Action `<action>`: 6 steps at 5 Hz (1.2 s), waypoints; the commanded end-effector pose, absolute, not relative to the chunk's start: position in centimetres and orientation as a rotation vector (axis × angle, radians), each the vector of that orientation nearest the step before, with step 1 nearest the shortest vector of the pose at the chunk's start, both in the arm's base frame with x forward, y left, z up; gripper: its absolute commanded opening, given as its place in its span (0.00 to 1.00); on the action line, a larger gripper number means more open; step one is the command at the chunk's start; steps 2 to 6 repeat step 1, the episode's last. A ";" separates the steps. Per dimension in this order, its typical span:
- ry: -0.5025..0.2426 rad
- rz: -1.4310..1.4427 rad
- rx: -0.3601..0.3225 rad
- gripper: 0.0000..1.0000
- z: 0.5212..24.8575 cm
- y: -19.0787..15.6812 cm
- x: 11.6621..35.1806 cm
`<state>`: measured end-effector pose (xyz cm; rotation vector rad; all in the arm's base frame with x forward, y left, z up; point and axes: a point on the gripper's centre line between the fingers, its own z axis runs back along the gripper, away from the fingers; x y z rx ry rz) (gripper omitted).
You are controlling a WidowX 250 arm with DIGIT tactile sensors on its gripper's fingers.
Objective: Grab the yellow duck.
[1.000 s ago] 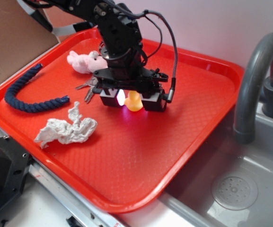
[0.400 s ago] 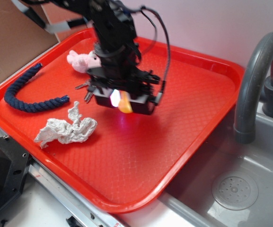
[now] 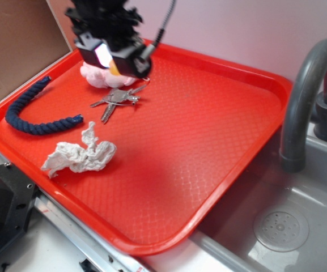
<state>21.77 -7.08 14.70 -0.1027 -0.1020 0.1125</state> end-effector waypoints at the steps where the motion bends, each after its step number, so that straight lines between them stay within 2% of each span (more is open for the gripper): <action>1: -0.234 0.172 -0.084 0.00 20.3 -6.4 19.8; 6: -0.234 0.172 -0.084 0.00 20.3 -6.4 19.8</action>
